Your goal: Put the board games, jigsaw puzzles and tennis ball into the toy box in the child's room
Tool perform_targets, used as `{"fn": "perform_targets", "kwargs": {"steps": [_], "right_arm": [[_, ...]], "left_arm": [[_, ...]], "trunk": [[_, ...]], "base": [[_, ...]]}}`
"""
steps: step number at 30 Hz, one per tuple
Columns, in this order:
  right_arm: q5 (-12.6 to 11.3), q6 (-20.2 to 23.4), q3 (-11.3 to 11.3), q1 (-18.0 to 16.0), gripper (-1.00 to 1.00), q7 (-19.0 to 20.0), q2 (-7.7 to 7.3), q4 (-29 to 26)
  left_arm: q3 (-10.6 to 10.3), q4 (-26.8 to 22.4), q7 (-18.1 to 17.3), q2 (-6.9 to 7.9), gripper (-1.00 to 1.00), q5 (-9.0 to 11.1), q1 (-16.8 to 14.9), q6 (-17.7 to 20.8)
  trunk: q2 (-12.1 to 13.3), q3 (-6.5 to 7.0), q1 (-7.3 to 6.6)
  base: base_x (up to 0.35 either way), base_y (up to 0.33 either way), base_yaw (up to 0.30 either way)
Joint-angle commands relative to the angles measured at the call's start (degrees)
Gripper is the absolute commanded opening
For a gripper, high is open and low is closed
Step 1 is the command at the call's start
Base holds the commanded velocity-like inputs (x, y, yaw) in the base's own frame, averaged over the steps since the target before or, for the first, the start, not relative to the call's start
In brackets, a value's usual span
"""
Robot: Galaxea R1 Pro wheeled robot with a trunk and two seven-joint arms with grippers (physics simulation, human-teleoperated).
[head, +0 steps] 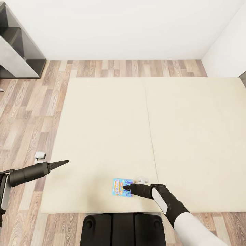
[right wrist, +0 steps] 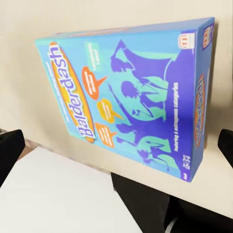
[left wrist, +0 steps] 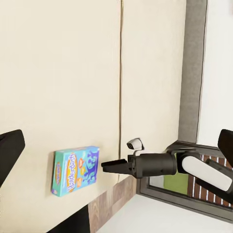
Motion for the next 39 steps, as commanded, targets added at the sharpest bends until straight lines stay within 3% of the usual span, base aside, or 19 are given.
{"fn": "perform_targets", "kwargs": {"steps": [1, 39], "right_arm": [[-0.16, 0.26, 0.03, -0.02, 1.0, 0.0, -0.02, -0.06], [-0.14, 0.26, 0.19, -0.02, 1.0, 0.0, -0.07, -0.12]], "left_arm": [[0.04, -0.01, -0.28, 0.01, 1.0, -0.11, -0.02, 0.6], [0.07, -0.01, -0.28, 0.01, 1.0, -0.11, -0.02, 0.6]], "trunk": [[-0.09, -0.06, 0.03], [-0.09, -0.06, 0.03]], "base": [[0.0, 0.072, 0.0], [0.0, 0.046, 0.0]]}}
